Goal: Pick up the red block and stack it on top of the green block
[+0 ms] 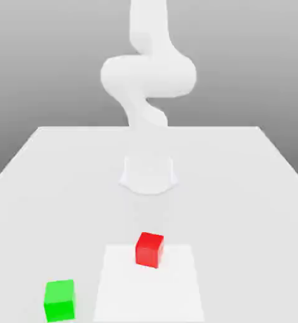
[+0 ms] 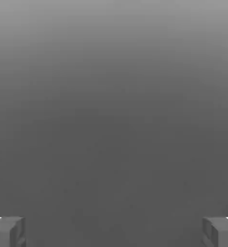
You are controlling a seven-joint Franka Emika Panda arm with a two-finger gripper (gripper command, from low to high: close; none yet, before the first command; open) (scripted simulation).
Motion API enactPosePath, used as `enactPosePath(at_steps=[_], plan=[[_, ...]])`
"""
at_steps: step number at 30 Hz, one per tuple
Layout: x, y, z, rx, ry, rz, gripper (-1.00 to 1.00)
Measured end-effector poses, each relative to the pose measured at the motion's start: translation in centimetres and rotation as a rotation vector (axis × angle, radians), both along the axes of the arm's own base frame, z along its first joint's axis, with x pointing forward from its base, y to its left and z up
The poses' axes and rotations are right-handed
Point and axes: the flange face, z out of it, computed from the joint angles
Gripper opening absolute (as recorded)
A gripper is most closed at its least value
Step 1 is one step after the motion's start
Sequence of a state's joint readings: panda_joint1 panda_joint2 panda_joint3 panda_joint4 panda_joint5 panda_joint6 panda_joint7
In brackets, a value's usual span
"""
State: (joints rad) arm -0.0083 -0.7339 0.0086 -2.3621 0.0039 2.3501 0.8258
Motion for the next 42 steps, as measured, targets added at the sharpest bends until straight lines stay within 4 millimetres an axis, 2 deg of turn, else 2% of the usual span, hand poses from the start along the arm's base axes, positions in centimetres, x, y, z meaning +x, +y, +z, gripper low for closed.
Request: enactPosePath(at_steps=[4, 6, 9, 13, 17, 18, 20, 24, 25, 32, 39, 42], plan=[[3.7, 0.1, -9.9, 0.028, 0.149, -0.044, 0.0], [4.6, 0.1, -14.9, 0.041, 0.223, -0.067, 0.0], [4.9, 0.1, -22.4, 0.058, 0.334, -0.105, 0.0], [3.1, 0.1, -32.5, 0.078, 0.493, -0.161, 0.0], [-1.3, 0.1, -42.8, 0.093, 0.665, -0.228, 0.0], [-2.0, 0.1, -44.8, 0.095, 0.691, -0.238, 0.0], [-2.6, 0.0, -47.3, 0.097, 0.711, -0.248, 0.0], [-2.9, 0.1, -51.0, 0.097, 0.717, -0.248, 0.0], [-3.0, 0.1, -51.6, 0.097, 0.717, -0.248, -1.0], [-3.0, 0.1, -51.5, 0.097, 0.716, -0.249, -1.0], [-2.9, 0.2, -46.1, 0.096, 0.717, -0.247, -1.0], [-0.8, -2.2, -44.7, 0.111, 0.717, -0.267, -1.0]])
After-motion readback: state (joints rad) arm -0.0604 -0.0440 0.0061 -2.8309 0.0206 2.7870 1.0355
